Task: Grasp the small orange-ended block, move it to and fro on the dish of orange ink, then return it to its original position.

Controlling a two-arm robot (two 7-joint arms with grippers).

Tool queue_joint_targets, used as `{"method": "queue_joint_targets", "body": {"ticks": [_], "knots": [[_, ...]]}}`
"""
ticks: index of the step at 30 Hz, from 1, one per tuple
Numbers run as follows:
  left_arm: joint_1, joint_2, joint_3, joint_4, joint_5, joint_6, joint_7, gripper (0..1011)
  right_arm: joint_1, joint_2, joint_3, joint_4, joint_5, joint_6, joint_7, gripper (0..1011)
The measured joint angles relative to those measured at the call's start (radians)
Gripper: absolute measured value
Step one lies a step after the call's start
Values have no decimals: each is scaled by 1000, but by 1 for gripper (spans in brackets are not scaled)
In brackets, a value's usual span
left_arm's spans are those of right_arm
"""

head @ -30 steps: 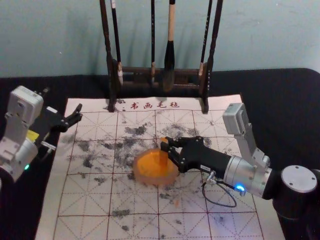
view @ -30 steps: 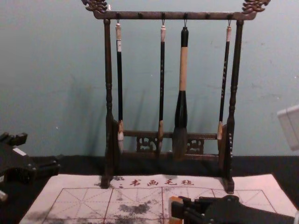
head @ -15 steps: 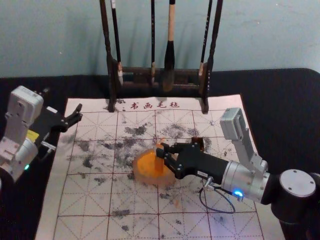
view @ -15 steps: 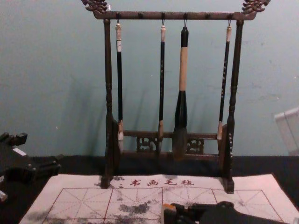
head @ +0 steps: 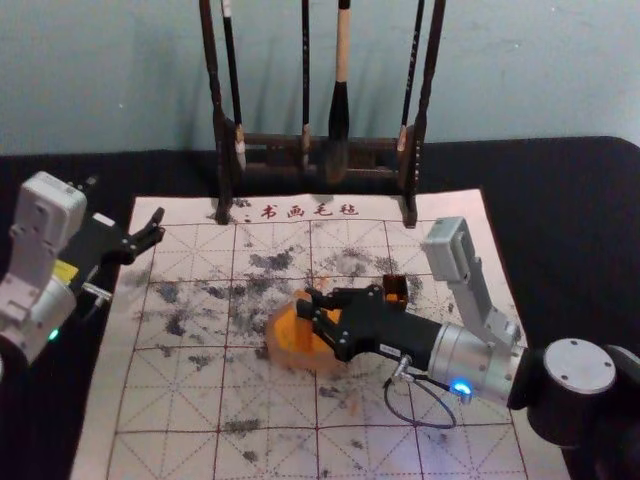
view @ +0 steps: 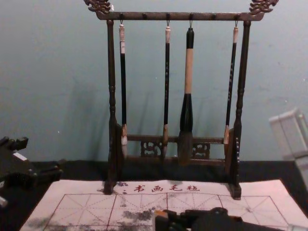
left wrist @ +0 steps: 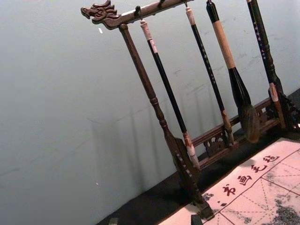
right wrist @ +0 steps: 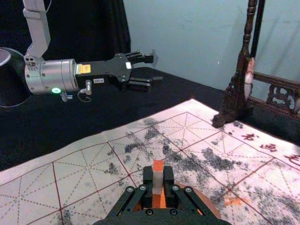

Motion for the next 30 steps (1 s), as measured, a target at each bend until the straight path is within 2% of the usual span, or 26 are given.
{"method": "queue_joint_targets", "body": {"ticks": [14,30], "knots": [[0,0,0,0,0,0,0,1001,29,-29,-15,36,-16,-10,-4,138],[0,0,0,0,0,0,0,1001,47,-51,-6,68,-28,-17,-22,138]]}}
